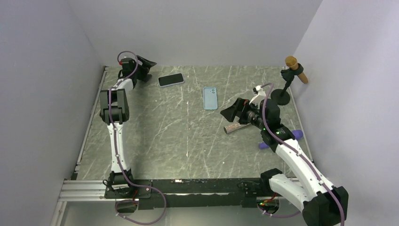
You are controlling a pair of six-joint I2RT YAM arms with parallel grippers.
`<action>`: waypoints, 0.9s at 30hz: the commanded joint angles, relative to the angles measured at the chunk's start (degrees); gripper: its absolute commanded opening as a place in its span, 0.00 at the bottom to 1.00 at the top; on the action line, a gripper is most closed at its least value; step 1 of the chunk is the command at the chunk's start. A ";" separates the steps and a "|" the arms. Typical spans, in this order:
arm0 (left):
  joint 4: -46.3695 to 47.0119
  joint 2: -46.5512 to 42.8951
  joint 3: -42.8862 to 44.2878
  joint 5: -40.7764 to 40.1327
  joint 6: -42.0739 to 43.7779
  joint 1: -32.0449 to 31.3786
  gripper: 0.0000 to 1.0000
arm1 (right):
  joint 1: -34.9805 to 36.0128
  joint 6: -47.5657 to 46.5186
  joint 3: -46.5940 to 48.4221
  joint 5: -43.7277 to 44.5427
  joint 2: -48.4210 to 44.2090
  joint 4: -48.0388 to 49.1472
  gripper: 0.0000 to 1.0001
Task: Take the phone out of the phone case
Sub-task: Pick up the phone case from the center of the board.
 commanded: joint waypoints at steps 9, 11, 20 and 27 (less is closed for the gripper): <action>-3.83 5.55 3.97 13.63 -4.86 -4.68 0.94 | -0.27 3.36 3.64 -0.92 -5.62 -0.68 0.97; -6.07 4.93 4.78 16.03 -4.52 -4.70 0.93 | -0.29 3.47 3.65 -0.56 -6.83 -1.26 0.97; -26.98 -2.42 3.65 15.76 13.23 -8.90 0.94 | -0.28 5.61 3.03 -1.31 -9.89 -0.42 0.96; -41.99 -5.21 4.63 3.24 29.83 -13.07 0.95 | -0.22 5.74 2.79 -0.69 -12.21 -1.47 0.96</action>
